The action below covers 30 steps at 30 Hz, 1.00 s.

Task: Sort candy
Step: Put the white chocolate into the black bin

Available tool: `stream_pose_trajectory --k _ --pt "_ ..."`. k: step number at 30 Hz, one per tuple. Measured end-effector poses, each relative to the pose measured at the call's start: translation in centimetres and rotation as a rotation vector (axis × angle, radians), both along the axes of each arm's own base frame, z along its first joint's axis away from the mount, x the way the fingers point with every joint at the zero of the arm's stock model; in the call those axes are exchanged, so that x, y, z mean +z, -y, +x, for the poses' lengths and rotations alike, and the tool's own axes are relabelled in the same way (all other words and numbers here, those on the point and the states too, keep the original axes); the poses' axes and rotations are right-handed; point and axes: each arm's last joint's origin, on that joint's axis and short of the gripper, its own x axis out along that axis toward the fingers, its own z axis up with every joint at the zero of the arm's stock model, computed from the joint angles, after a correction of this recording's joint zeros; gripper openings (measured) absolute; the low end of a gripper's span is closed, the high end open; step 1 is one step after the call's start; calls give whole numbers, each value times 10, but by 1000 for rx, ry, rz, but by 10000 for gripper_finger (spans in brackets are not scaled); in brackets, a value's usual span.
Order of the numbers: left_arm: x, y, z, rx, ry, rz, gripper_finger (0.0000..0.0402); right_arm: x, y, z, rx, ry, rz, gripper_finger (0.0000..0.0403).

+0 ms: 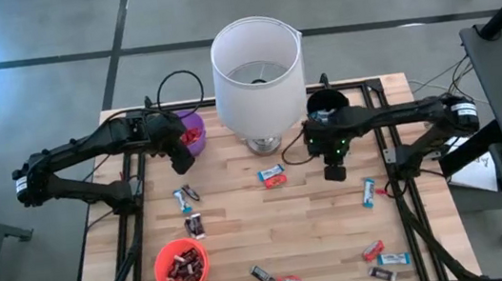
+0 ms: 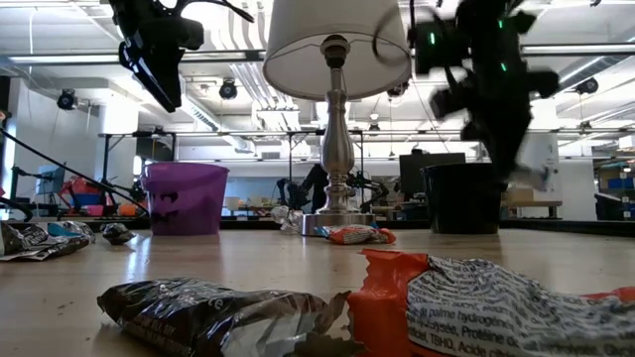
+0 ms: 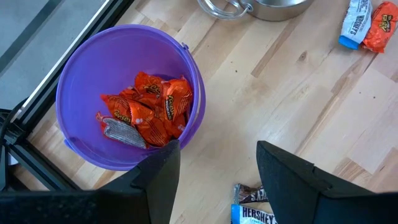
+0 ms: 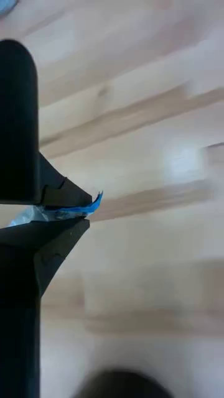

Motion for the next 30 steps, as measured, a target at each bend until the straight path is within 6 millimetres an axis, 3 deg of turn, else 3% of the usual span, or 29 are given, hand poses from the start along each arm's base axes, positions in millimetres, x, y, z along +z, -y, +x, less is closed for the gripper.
stream_pose_trajectory --k 8,13,20,30 --pt "0 0 0 0 0 0 194 78 2 6 -124 282 -59 13" --pt "0 0 0 0 0 0 194 107 3 1 -151 330 -146 13" --pt "0 0 0 -1 -1 -1 194 123 16 -8 -274 275 -378 13" --pt "0 0 0 -1 0 -1 194 118 75 -29 -437 254 -386 12"
